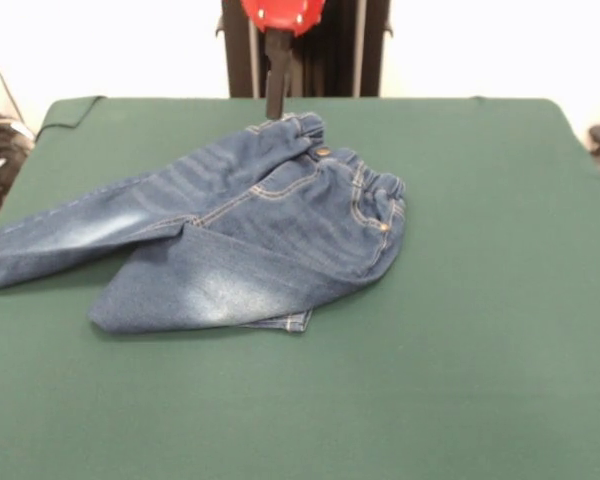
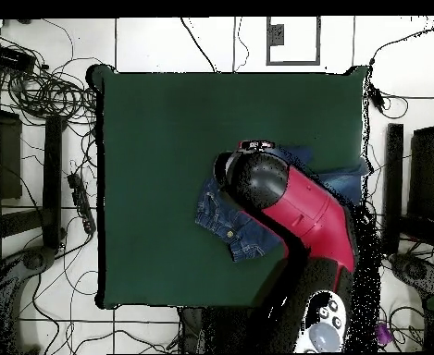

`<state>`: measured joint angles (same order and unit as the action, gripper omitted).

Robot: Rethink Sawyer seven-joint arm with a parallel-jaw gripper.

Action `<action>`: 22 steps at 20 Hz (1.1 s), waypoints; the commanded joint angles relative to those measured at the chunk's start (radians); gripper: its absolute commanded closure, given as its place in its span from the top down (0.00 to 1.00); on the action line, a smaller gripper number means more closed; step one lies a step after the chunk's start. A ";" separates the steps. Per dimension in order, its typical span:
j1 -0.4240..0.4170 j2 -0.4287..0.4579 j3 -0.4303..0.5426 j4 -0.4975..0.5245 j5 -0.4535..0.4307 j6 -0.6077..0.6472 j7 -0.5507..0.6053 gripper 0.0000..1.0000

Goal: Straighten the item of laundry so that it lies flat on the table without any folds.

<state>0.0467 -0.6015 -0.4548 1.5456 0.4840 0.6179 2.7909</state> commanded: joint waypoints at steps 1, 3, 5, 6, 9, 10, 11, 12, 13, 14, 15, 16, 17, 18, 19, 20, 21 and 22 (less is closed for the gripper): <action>0.049 0.155 0.033 0.094 0.045 0.084 0.321 1.00; 0.042 0.162 0.048 0.116 0.058 0.052 0.306 1.00; 0.032 0.177 0.065 0.129 0.068 0.015 0.292 1.00; 0.030 0.186 0.067 0.130 0.072 0.007 0.290 1.00; 0.026 0.202 0.077 0.139 0.091 -0.021 0.287 1.00; 0.029 0.208 0.079 0.140 0.097 -0.037 0.291 1.00; 0.036 0.217 0.074 0.135 0.101 -0.053 0.298 1.00; 0.048 0.232 0.059 0.124 0.105 -0.074 0.316 1.00; 0.061 0.247 0.044 0.113 0.109 -0.096 0.333 1.00; 0.071 0.261 0.034 0.104 0.121 -0.124 0.353 1.00; 0.091 0.287 0.005 0.083 0.124 -0.145 0.376 1.00; 0.102 0.307 -0.007 0.068 0.137 -0.170 0.393 1.00; 0.115 0.329 -0.028 0.051 0.143 -0.186 0.407 1.00; 0.128 0.345 -0.045 0.039 0.154 -0.202 0.420 1.00; 0.140 0.359 -0.061 0.030 0.167 -0.214 0.429 1.00; 0.148 0.366 -0.072 0.027 0.179 -0.226 0.433 1.00; 0.153 0.373 -0.080 0.025 0.187 -0.237 0.430 1.00; 0.153 0.381 -0.079 0.023 0.197 -0.255 0.425 1.00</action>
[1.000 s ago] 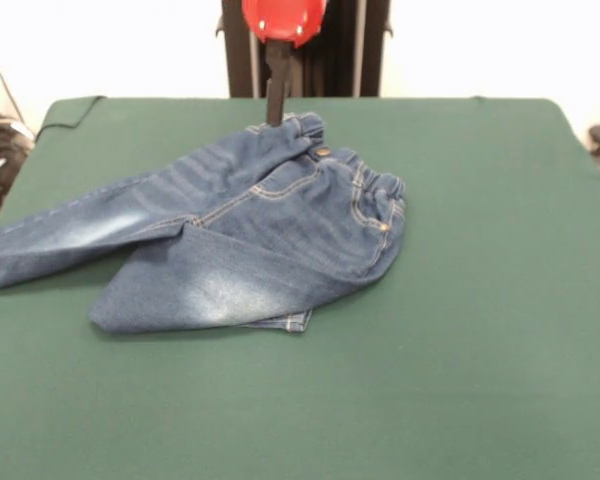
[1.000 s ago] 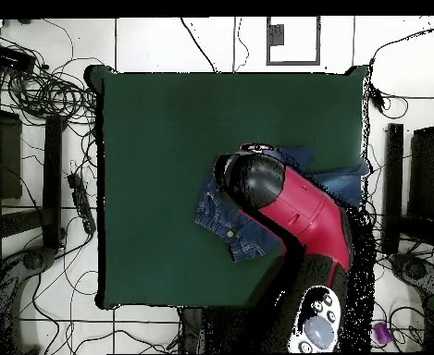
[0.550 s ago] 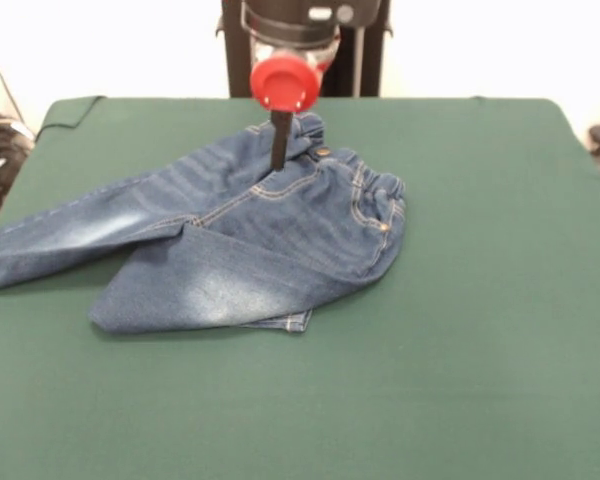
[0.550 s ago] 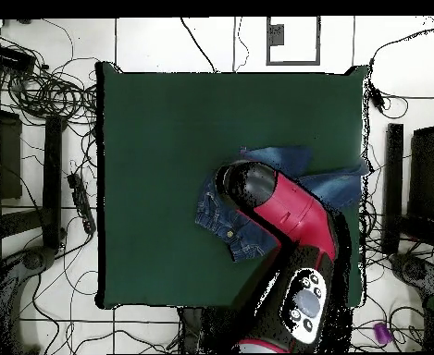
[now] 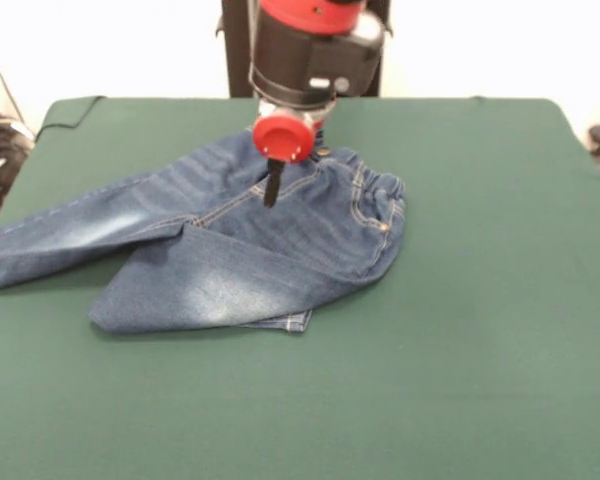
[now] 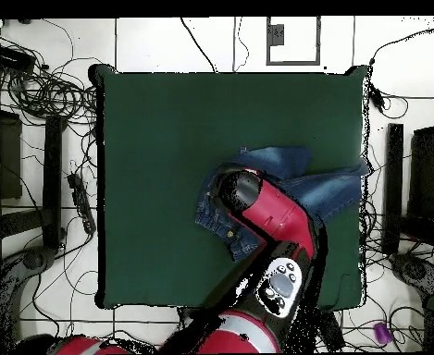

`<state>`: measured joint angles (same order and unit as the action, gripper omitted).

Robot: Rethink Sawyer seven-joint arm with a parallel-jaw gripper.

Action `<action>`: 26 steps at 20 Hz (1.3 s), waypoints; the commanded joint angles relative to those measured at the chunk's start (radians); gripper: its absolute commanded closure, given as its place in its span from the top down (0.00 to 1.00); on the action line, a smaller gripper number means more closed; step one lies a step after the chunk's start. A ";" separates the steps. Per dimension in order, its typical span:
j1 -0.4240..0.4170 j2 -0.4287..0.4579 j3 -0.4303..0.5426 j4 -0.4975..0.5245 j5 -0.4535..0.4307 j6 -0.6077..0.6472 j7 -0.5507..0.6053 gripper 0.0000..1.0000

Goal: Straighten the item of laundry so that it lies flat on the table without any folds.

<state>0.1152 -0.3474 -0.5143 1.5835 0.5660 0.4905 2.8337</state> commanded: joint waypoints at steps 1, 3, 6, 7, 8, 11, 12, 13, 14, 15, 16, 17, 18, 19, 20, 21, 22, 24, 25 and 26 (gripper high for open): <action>0.086 0.138 -0.022 -0.019 0.125 -0.148 0.379 1.00; 0.091 0.162 -0.033 -0.029 0.142 -0.188 0.372 1.00; 0.098 0.174 -0.044 -0.025 0.161 -0.246 0.360 1.00; 0.094 0.168 -0.034 -0.018 0.164 -0.273 0.348 1.00; 0.097 0.169 -0.039 -0.017 0.168 -0.290 0.341 1.00; 0.094 0.153 -0.025 -0.007 0.168 -0.367 0.308 1.00; 0.095 0.145 -0.020 -0.003 0.165 -0.389 0.297 1.00; 0.097 0.140 -0.016 0.000 0.163 -0.414 0.289 1.00; 0.114 0.151 -0.038 -0.006 0.169 -0.427 0.289 1.00; 0.128 0.161 -0.055 -0.011 0.175 -0.444 0.289 1.00; 0.138 0.166 -0.062 -0.014 0.181 -0.458 0.286 1.00; 0.147 0.171 -0.069 -0.016 0.187 -0.471 0.283 1.00; 0.153 0.171 -0.073 -0.016 0.191 -0.473 0.279 1.00; 0.162 0.173 -0.084 -0.017 0.199 -0.466 0.277 1.00; 0.167 0.169 -0.090 -0.014 0.199 -0.455 0.268 1.00; 0.168 0.158 -0.090 -0.009 0.194 -0.442 0.258 1.00; 0.171 0.147 -0.099 -0.006 0.186 -0.405 0.244 1.00; 0.161 0.107 -0.077 0.010 0.169 -0.372 0.225 1.00; 0.160 0.097 -0.079 0.012 0.163 -0.364 0.218 1.00; 0.163 0.090 -0.084 0.012 0.159 -0.350 0.214 1.00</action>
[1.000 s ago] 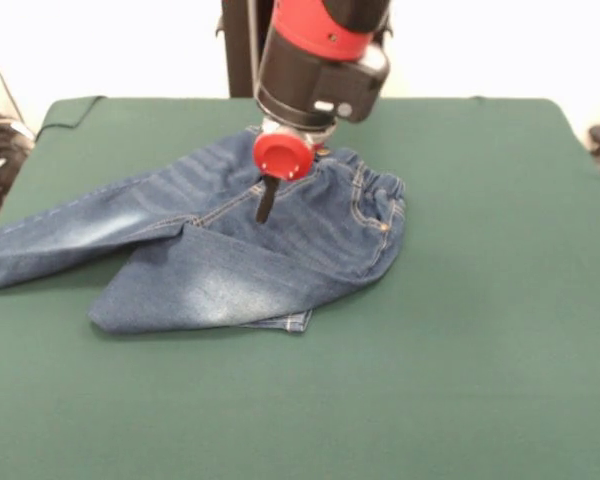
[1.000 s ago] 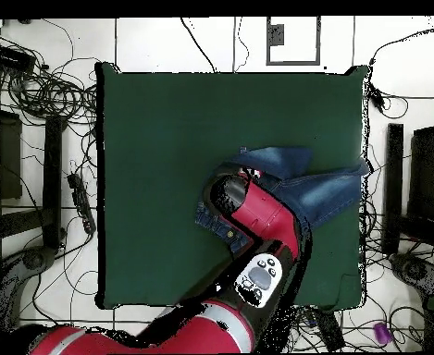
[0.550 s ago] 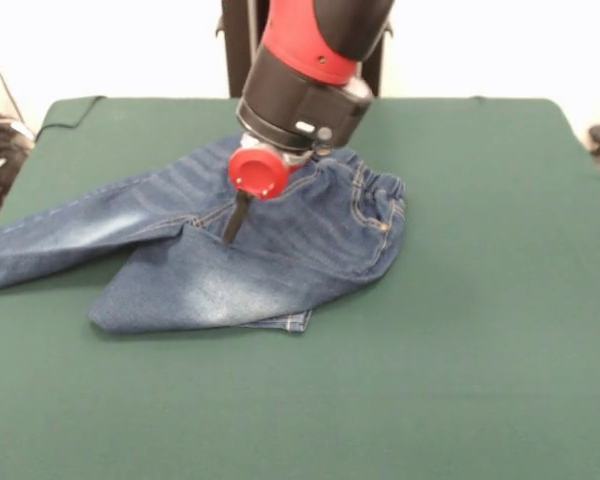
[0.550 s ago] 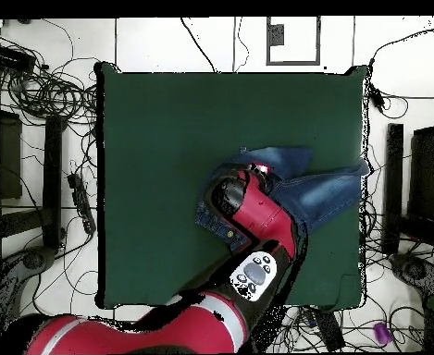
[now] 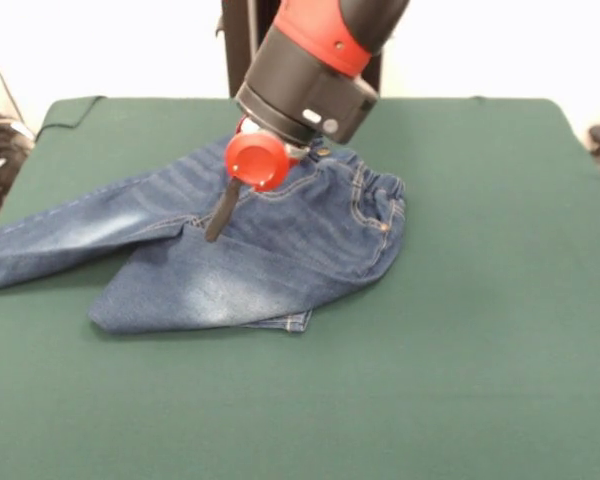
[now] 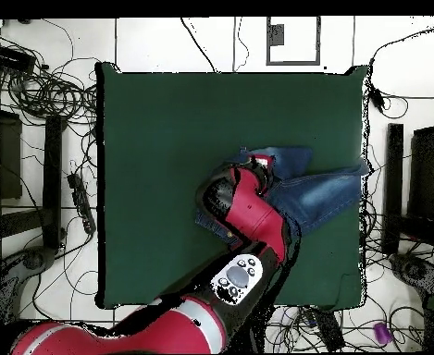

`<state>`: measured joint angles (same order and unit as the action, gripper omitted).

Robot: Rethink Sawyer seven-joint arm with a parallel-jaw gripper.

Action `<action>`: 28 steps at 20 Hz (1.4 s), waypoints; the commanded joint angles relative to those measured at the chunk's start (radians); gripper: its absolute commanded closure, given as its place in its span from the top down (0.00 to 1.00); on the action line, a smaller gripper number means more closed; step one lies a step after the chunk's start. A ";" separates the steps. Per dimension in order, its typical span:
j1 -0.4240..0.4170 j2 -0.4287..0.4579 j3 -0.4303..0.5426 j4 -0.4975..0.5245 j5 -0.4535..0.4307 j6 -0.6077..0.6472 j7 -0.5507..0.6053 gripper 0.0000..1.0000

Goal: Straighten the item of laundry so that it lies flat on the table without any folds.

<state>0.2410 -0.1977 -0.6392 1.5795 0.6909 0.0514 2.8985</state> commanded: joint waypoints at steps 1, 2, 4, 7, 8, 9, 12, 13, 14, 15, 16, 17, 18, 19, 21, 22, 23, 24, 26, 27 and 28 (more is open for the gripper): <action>0.038 -0.066 0.038 0.017 0.032 0.097 0.146 1.00; 0.042 -0.068 0.029 0.015 0.031 0.109 0.145 1.00; 0.043 -0.077 0.026 0.014 0.026 0.128 0.142 1.00; 0.024 -0.112 0.042 0.017 0.006 0.161 0.118 1.00; 0.011 -0.127 0.058 0.020 -0.001 0.175 0.109 1.00; -0.007 -0.146 0.085 0.026 -0.010 0.187 0.096 1.00; -0.109 -0.214 0.239 0.072 -0.042 0.169 0.023 1.00; -0.138 -0.228 0.281 0.085 -0.053 0.162 0.000 1.00; -0.164 -0.239 0.316 0.093 -0.060 0.155 -0.015 1.00; -0.182 -0.245 0.340 0.098 -0.067 0.151 -0.022 1.00; -0.199 -0.252 0.364 0.102 -0.074 0.148 -0.029 1.00; -0.210 -0.254 0.378 0.102 -0.082 0.143 -0.030 1.00; -0.229 -0.260 0.402 0.107 -0.094 0.135 -0.035 1.00; -0.247 -0.263 0.424 0.110 -0.107 0.124 -0.039 1.00; -0.284 -0.268 0.468 0.114 -0.139 0.102 -0.045 1.00; -0.301 -0.270 0.489 0.116 -0.153 0.097 -0.047 1.00; -0.317 -0.273 0.509 0.119 -0.166 0.096 -0.048 1.00; -0.328 -0.276 0.524 0.120 -0.177 0.100 -0.046 1.00; -0.353 -0.282 0.558 0.124 -0.197 0.110 -0.041 1.00; -0.365 -0.286 0.575 0.128 -0.204 0.120 -0.037 1.00; -0.378 -0.289 0.592 0.131 -0.211 0.131 -0.034 1.00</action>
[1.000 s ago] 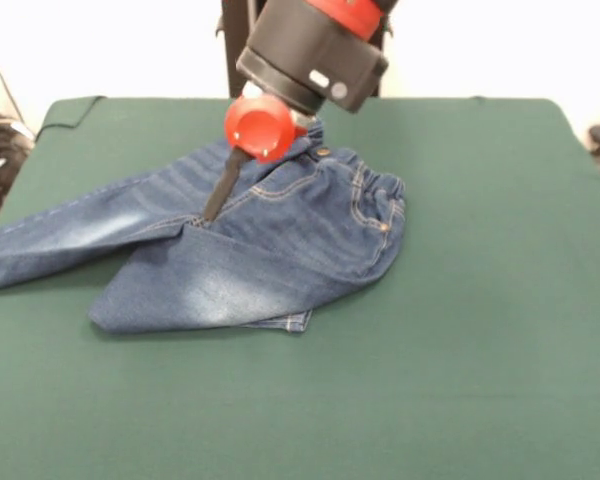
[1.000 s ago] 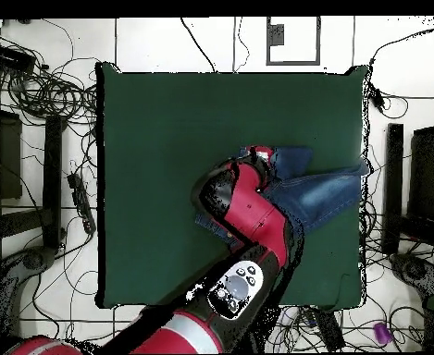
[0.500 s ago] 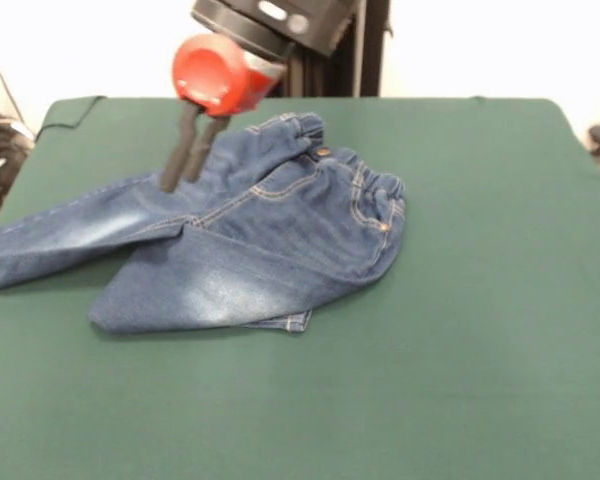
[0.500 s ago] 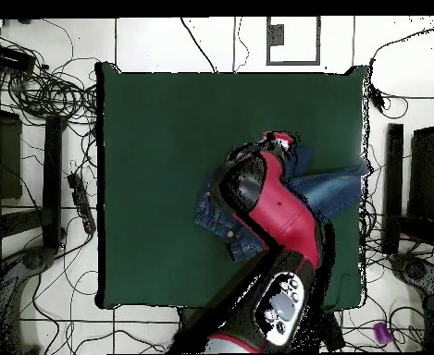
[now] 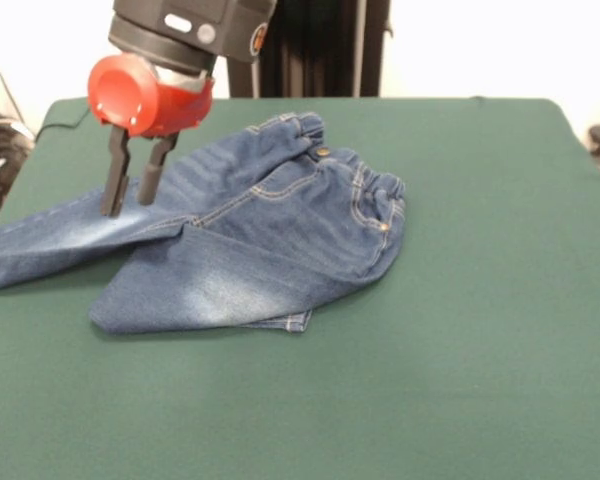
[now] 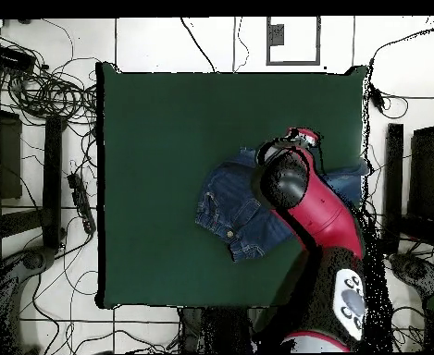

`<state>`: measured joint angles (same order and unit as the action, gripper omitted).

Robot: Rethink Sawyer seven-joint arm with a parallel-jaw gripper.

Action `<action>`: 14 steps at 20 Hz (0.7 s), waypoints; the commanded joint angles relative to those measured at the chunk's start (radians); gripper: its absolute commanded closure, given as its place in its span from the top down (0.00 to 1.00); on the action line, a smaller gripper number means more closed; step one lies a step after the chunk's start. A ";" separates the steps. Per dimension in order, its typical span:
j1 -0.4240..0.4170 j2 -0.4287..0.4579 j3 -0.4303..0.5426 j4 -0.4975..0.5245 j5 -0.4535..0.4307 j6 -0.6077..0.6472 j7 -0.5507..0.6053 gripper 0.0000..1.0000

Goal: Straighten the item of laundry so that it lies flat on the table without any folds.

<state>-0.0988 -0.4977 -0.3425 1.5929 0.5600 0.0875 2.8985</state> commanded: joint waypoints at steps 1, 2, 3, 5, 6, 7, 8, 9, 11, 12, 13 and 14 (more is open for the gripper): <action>-0.044 0.009 0.303 0.118 -0.087 0.101 -0.029 1.00; -0.052 0.006 0.312 0.120 -0.096 0.106 -0.027 1.00; -0.065 0.001 0.327 0.125 -0.103 0.112 -0.028 1.00; -0.088 -0.009 0.354 0.134 -0.118 0.127 -0.027 1.00; -0.100 -0.014 0.370 0.139 -0.123 0.134 -0.027 1.00; -0.106 -0.017 0.377 0.142 -0.128 0.141 -0.025 1.00; -0.110 -0.020 0.383 0.143 -0.133 0.146 -0.022 1.00; -0.118 -0.023 0.393 0.146 -0.138 0.152 -0.021 1.00; -0.121 -0.029 0.399 0.148 -0.142 0.164 -0.017 1.00; -0.123 -0.032 0.403 0.150 -0.144 0.174 -0.015 1.00; -0.121 -0.039 0.403 0.153 -0.144 0.186 -0.010 1.00; -0.120 -0.042 0.403 0.152 -0.146 0.202 -0.008 1.00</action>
<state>-0.2299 -0.5457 -0.0975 1.6373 0.4478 0.0987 2.8985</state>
